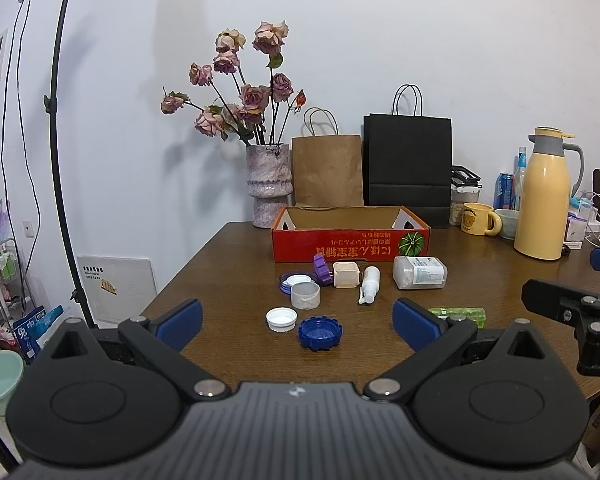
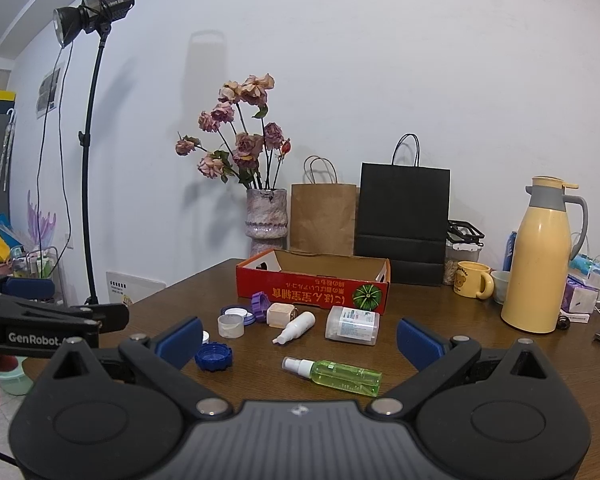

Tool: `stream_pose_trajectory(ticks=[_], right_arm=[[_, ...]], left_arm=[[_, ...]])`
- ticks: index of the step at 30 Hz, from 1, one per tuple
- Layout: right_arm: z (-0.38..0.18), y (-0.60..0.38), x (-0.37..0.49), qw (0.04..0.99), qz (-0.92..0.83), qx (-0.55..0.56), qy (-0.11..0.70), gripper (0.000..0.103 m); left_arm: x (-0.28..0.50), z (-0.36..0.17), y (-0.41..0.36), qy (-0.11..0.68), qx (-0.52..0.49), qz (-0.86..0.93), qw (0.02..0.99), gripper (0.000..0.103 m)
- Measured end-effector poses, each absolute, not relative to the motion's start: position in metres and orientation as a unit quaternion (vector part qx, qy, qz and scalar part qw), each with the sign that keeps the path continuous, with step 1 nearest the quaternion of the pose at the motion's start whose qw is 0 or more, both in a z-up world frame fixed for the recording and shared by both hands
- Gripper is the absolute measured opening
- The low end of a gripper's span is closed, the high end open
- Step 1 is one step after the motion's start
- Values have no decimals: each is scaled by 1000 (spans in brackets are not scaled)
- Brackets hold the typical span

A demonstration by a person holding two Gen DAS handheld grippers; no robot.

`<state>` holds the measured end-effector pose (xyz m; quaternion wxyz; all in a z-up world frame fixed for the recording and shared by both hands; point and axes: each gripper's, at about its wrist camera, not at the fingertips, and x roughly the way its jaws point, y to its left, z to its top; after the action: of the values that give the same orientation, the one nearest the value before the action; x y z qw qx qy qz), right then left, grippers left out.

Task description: Organize rigid objects

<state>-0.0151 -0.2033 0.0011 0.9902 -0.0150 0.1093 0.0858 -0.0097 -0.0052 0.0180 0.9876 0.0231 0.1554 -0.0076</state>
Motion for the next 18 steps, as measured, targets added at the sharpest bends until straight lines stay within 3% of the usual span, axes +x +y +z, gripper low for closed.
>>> stream_pose_trajectory(ticks=[18], right_arm=[[-16, -206, 10, 988, 86, -11, 131, 103]], left_arm=[[28, -6, -5, 182, 28, -4, 983, 103]])
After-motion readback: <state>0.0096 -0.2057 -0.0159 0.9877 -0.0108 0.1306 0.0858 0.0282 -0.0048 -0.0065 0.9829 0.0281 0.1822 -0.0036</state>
